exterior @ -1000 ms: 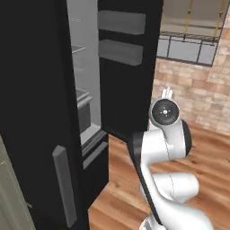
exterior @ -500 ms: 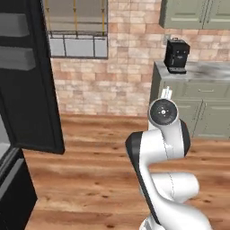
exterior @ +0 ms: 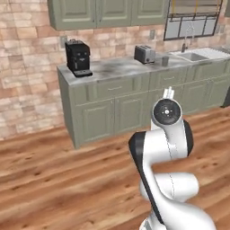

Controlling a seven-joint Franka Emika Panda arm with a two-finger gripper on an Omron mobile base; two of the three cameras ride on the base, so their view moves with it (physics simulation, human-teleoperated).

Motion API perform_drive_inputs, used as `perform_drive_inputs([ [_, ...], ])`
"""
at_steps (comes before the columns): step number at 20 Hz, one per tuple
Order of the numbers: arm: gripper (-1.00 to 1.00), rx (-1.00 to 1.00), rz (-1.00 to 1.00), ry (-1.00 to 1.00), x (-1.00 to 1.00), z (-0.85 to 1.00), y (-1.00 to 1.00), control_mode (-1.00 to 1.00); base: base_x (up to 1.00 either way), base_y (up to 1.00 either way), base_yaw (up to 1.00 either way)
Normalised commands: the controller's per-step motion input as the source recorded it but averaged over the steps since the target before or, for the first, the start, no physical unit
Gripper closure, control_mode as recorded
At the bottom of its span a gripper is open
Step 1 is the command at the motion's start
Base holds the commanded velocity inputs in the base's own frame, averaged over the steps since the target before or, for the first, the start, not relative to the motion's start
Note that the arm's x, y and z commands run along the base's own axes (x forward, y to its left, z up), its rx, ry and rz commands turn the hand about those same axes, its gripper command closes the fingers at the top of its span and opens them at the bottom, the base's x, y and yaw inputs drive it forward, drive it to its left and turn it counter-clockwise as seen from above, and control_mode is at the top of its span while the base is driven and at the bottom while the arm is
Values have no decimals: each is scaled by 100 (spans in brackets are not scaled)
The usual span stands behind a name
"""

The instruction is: Move the glass cup from next to the sink to the open cabinet. Then, move the bowl with the cucumber to the fridge to clear the area for faucet cleaning.

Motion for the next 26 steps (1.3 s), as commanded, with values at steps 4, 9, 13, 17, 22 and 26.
perform_drive_inputs([
  [4, -100, 0, 0, 0, 0, 0, 0, 100, 97, -94, -52],
  [9, -100, 0, 0, 0, 0, 0, 0, 100, 100, -81, -26],
  [13, -100, 0, 0, 0, 0, 0, 0, 100, 100, -64, -14],
  [17, -100, 0, 0, 0, 0, 0, 0, 100, 100, -65, -11],
  [22, -100, 0, 0, 0, 0, 0, 0, 100, 100, -68, -35],
  [26, -100, 0, 0, 0, 0, 0, 0, 100, 100, -61, -39],
])
